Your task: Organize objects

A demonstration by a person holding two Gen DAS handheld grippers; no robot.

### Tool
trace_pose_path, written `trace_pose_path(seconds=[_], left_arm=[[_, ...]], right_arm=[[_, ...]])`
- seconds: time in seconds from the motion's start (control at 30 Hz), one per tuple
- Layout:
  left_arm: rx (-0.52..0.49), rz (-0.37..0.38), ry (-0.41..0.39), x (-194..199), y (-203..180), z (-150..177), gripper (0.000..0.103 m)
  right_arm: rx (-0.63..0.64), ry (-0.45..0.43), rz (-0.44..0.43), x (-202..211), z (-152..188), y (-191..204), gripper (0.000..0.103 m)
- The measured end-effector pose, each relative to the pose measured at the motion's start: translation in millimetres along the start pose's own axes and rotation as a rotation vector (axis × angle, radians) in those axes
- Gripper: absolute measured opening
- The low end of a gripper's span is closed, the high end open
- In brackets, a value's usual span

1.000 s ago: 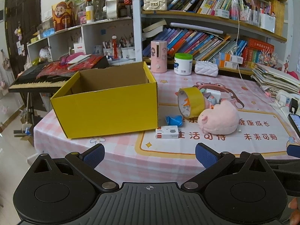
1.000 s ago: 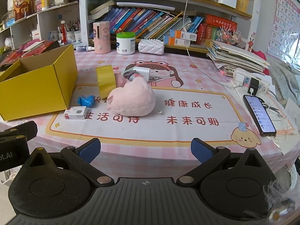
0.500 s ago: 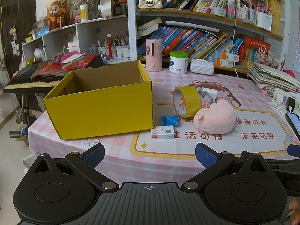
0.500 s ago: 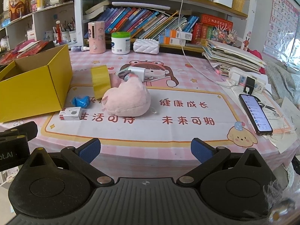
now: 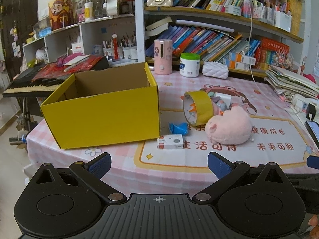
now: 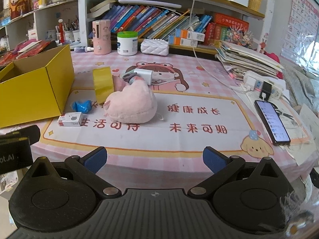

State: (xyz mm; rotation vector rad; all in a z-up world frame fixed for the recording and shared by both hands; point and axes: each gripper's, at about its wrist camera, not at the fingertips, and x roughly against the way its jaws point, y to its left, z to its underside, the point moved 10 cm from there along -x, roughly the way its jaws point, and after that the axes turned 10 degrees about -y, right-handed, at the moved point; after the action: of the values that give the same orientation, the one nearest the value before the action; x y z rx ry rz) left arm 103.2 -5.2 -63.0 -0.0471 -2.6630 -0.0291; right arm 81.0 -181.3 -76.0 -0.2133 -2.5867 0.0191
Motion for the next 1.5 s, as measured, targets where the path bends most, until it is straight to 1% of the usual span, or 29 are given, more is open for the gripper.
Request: trace_pose_path(seconds=[0.1, 0.2, 0.37, 0.5, 0.63, 0.7, 0.77, 0.87, 0.97, 1.07, 1.23, 1.4, 1.5], left_arm=[[0.006, -0.019, 0.005, -5, -2, -2, 0.103], [0.029, -0.031, 0.010, -11, -1, -5, 0.103], [0.068, -0.072, 0.031, -22, 1, -6, 0.103], [0.097, -0.107, 0.035, -30, 2, -7, 0.103], [0.117, -0.132, 0.069, -44, -1, -5, 0.103], [0.110, -0.148, 0.089, -51, -4, -4, 0.103], [0.108, -0.140, 0.104, -56, -10, -3, 0.103], [0.097, -0.123, 0.103, -60, -20, -4, 0.103], [0.090, -0.116, 0.093, -66, -27, -8, 0.103], [0.093, -0.118, 0.099, -70, -29, -7, 0.103], [0.119, -0.140, 0.112, -78, -26, -8, 0.103], [0.123, -0.157, 0.117, -84, -26, -9, 0.103], [0.130, -0.181, 0.125, -88, -25, -9, 0.103]], right_arm=[[0.019, -0.005, -0.035, -7, -5, 1, 0.103], [0.031, -0.003, -0.061, -18, -12, 1, 0.103], [0.048, 0.011, -0.099, -40, -24, -1, 0.103], [0.064, 0.032, -0.128, -61, -30, -3, 0.103], [0.084, 0.061, -0.159, -82, -31, -3, 0.103], [0.075, 0.084, -0.156, -91, -29, -5, 0.103], [0.057, 0.090, -0.165, -97, -28, -6, 0.103], [0.047, 0.088, -0.180, -102, -30, -8, 0.103], [0.037, 0.085, -0.182, -106, -30, -15, 0.103], [0.011, 0.098, -0.169, -112, -30, -24, 0.103], [-0.007, 0.092, -0.175, -117, -35, -28, 0.103], [0.027, 0.091, -0.211, -124, -39, -21, 0.103], [0.045, 0.098, -0.236, -132, -41, -16, 0.103]])
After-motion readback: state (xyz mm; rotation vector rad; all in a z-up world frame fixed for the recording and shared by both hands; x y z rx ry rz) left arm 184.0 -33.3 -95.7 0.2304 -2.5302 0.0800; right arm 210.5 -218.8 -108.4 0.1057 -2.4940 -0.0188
